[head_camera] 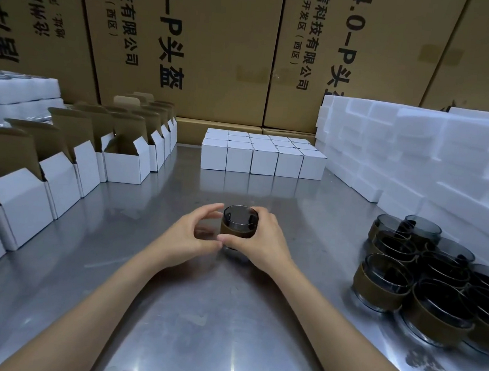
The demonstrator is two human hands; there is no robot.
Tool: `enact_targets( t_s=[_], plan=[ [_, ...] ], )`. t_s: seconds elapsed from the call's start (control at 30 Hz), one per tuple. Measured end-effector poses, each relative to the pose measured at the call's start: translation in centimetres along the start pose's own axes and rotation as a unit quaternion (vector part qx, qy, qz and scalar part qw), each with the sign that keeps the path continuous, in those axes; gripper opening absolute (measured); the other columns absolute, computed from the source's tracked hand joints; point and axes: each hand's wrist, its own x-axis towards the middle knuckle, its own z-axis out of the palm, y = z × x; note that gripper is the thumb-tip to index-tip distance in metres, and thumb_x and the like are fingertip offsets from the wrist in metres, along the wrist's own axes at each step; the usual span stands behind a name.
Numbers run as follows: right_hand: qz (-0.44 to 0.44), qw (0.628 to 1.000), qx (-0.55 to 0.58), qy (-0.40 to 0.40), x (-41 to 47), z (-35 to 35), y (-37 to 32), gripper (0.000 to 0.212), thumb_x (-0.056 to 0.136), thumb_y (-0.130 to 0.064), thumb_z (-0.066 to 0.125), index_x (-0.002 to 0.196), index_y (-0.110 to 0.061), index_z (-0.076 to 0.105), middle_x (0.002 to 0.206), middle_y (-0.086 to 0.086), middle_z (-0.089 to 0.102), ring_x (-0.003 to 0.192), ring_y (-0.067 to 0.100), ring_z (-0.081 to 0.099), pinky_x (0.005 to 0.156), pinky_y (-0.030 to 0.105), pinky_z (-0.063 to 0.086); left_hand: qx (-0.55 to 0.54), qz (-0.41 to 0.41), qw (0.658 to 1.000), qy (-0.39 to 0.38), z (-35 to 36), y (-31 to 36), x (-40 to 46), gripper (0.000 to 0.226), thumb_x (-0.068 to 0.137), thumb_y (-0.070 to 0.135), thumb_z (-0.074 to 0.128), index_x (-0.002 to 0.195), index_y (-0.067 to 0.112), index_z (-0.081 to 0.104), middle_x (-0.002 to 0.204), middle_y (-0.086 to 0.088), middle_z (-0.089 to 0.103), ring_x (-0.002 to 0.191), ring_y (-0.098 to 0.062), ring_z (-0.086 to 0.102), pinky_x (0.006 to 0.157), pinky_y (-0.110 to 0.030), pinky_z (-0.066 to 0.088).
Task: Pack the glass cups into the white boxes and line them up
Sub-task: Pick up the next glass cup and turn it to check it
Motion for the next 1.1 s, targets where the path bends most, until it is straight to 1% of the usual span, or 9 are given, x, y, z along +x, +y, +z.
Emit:
enact_targets(
  t_s=[0.1, 0.23, 0.37, 0.5, 0.57, 0.7, 0.83, 0.97, 1.1],
  plan=[
    [0.001, 1.000, 0.024, -0.016, -0.1, 0.1, 0.0, 0.081, 0.061, -0.055, 0.082, 0.125, -0.021, 0.044, 0.113, -0.005, 0.040, 0.119, 0.017, 0.044, 0.101, 0.035, 0.042, 0.021, 0.030, 0.999, -0.025, 0.4, 0.0, -0.1, 0.070, 0.068, 0.015, 0.074, 0.130, 0.032, 0.047, 0.126, 0.011, 0.058, 0.111, -0.004, 0.059, 0.095, -0.019, 0.046],
    [-0.018, 0.998, 0.030, -0.060, -0.1, 0.3, 0.1, 0.074, 0.070, -0.056, 0.074, 0.128, -0.023, 0.041, 0.123, -0.004, 0.042, 0.123, 0.015, 0.044, 0.104, 0.039, 0.039, 0.005, 0.047, 0.999, 0.014, 0.9, -0.3, 0.0, 0.062, 0.071, 0.011, 0.082, 0.122, 0.032, 0.052, 0.116, 0.014, 0.064, 0.104, -0.001, 0.062, 0.090, -0.019, 0.047],
    [-0.039, 0.989, 0.109, -0.096, -0.4, -0.3, 0.6, 0.061, 0.074, -0.036, 0.079, 0.123, -0.028, 0.043, 0.122, -0.009, 0.055, 0.117, 0.013, 0.053, 0.103, 0.038, 0.041, 0.045, 0.057, 0.997, 0.034, 0.9, -0.6, 0.2, 0.064, 0.069, 0.015, 0.085, 0.123, 0.029, 0.052, 0.118, 0.004, 0.059, 0.106, -0.009, 0.059, 0.092, -0.019, 0.046],
    [-0.112, 0.979, 0.161, -0.054, -0.6, -0.5, 0.6, 0.063, 0.071, -0.008, 0.081, 0.120, -0.023, 0.046, 0.116, -0.010, 0.055, 0.114, 0.009, 0.051, 0.098, 0.017, 0.039, 0.038, 0.077, 0.994, 0.066, 0.9, -0.4, 0.2, 0.062, 0.069, 0.012, 0.084, 0.120, 0.028, 0.052, 0.112, 0.004, 0.054, 0.099, -0.016, 0.060, 0.086, -0.023, 0.050],
    [-0.136, 0.977, 0.160, -0.037, -0.7, -0.4, 0.6, 0.066, 0.068, -0.002, 0.081, 0.116, -0.027, 0.044, 0.117, -0.009, 0.053, 0.118, 0.013, 0.046, 0.098, 0.023, 0.040, 0.065, 0.115, 0.987, 0.089, 1.0, -0.2, 0.2, 0.061, 0.069, 0.007, 0.082, 0.119, 0.027, 0.053, 0.109, 0.009, 0.054, 0.100, -0.012, 0.058, 0.085, -0.020, 0.047],
    [-0.155, 0.975, 0.159, -0.025, -0.8, -0.4, 0.6, 0.066, 0.067, -0.003, 0.081, 0.114, -0.025, 0.041, 0.116, -0.008, 0.050, 0.119, 0.019, 0.042, 0.096, 0.027, 0.041, 0.125, 0.148, 0.975, 0.112, 1.2, -0.3, 0.2, 0.062, 0.068, 0.008, 0.079, 0.119, 0.031, 0.053, 0.113, 0.016, 0.052, 0.100, -0.003, 0.055, 0.086, -0.023, 0.045],
    [-0.157, 0.976, 0.150, -0.029, -0.9, -0.4, 0.5, 0.067, 0.068, -0.003, 0.082, 0.120, -0.016, 0.041, 0.120, -0.002, 0.050, 0.118, 0.021, 0.042, 0.098, 0.030, 0.040, 0.128, 0.163, 0.972, 0.115, 1.2, -0.3, 0.2, 0.065, 0.068, 0.010, 0.079, 0.116, 0.042, 0.049, 0.114, 0.019, 0.051, 0.099, -0.006, 0.056, 0.087, -0.035, 0.050],
    [-0.159, 0.973, 0.163, -0.027, -0.9, -0.3, 0.4, 0.067, 0.067, -0.003, 0.082, 0.118, -0.018, 0.041, 0.118, -0.001, 0.051, 0.117, 0.021, 0.044, 0.098, 0.032, 0.042, 0.128, 0.164, 0.971, 0.115, 1.2, -0.5, 0.2, 0.066, 0.068, 0.009, 0.079, 0.117, 0.042, 0.049, 0.116, 0.016, 0.052, 0.100, -0.009, 0.056, 0.086, -0.042, 0.050],
    [-0.133, 0.969, 0.205, -0.020, -0.6, -0.5, 0.5, 0.066, 0.065, -0.002, 0.084, 0.115, -0.020, 0.043, 0.117, -0.001, 0.055, 0.114, 0.013, 0.050, 0.095, 0.021, 0.043, 0.124, 0.163, 0.973, 0.104, 1.1, -0.4, 0.3, 0.073, 0.070, 0.011, 0.079, 0.131, 0.034, 0.047, 0.122, 0.012, 0.053, 0.100, -0.007, 0.056, 0.090, -0.038, 0.049]
  ],
)
